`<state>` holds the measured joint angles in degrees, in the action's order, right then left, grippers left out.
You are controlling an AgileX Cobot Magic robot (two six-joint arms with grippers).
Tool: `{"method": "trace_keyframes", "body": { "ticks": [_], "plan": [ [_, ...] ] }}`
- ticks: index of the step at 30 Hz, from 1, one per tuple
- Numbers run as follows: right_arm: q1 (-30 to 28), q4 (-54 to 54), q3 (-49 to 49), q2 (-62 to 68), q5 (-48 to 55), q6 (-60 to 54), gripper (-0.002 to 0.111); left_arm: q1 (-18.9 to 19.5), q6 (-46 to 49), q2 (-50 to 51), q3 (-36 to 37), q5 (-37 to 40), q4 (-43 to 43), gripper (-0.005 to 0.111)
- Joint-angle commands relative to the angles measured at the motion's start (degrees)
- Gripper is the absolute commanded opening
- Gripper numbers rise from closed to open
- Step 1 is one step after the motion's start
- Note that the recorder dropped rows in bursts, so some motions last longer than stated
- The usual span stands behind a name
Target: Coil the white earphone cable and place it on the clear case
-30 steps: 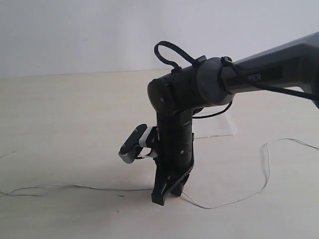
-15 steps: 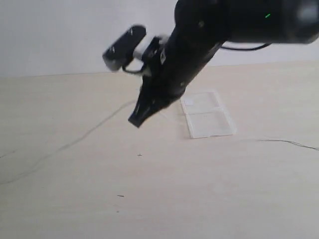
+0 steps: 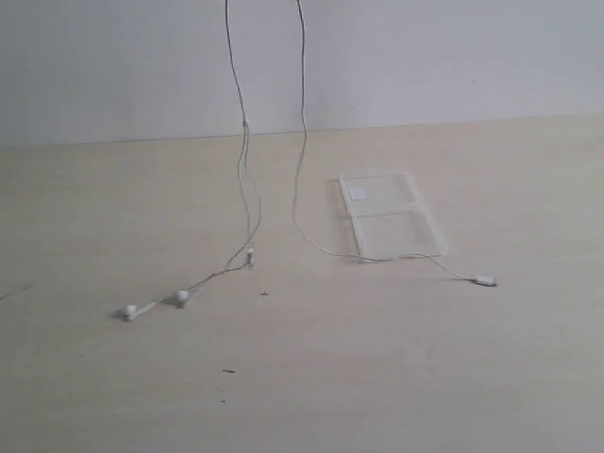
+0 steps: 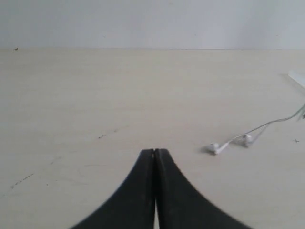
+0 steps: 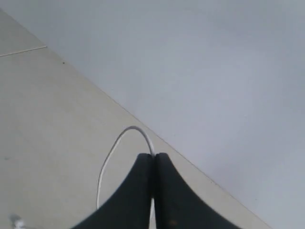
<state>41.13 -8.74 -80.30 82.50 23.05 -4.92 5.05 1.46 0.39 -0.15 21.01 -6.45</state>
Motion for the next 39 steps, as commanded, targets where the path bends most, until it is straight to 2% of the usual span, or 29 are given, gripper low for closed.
{"method": "trace_keyframes", "body": {
  "ticks": [1, 8, 10, 13, 17, 20, 28, 35, 39],
  "plan": [
    [-0.3, -0.7, -0.1, -1.1, -1.7, 0.4, 0.0, 0.1, 1.8, -0.4, 0.2, -0.7, 0.1, 0.0],
    [-0.3, -0.7, -0.1, -7.1, -4.0, 0.0, 0.0, 0.1, 2.9, -0.4, 0.2, -1.0, 0.1, 0.0],
    [-0.3, -0.7, -0.1, -9.3, -3.9, 0.0, 0.0, 0.1, 2.6, -0.4, 0.2, -3.7, -0.5, 0.0],
    [-0.3, -2.2, -0.1, -12.4, -4.1, 0.0, 0.0, 0.1, -0.2, -0.4, 0.2, -8.9, -14.7, 0.0],
    [-0.3, -3.2, -0.1, -15.2, -4.9, 0.0, 0.0, 0.1, -0.3, -0.4, 0.2, -17.0, -17.0, 0.0],
    [-0.3, -5.0, -0.8, -17.1, -4.7, 0.0, 0.0, 0.1, -0.3, -0.4, 0.2, -19.8, -17.9, 0.0],
    [-0.3, -7.8, -10.3, -14.9, 2.6, 0.0, 0.0, 0.1, -0.7, -0.4, 0.2, -28.4, -18.4, 0.0],
    [-0.3, -8.2, -16.2, -13.2, 7.1, 0.1, 0.0, 0.1, -13.1, -0.4, 0.2, -23.5, -18.4, 0.0],
    [-0.3, -8.7, -16.9, -13.2, 8.7, 0.3, 0.0, 0.1, -14.0, -0.4, 0.2, -17.9, -18.4, 0.0]
  ]
}}
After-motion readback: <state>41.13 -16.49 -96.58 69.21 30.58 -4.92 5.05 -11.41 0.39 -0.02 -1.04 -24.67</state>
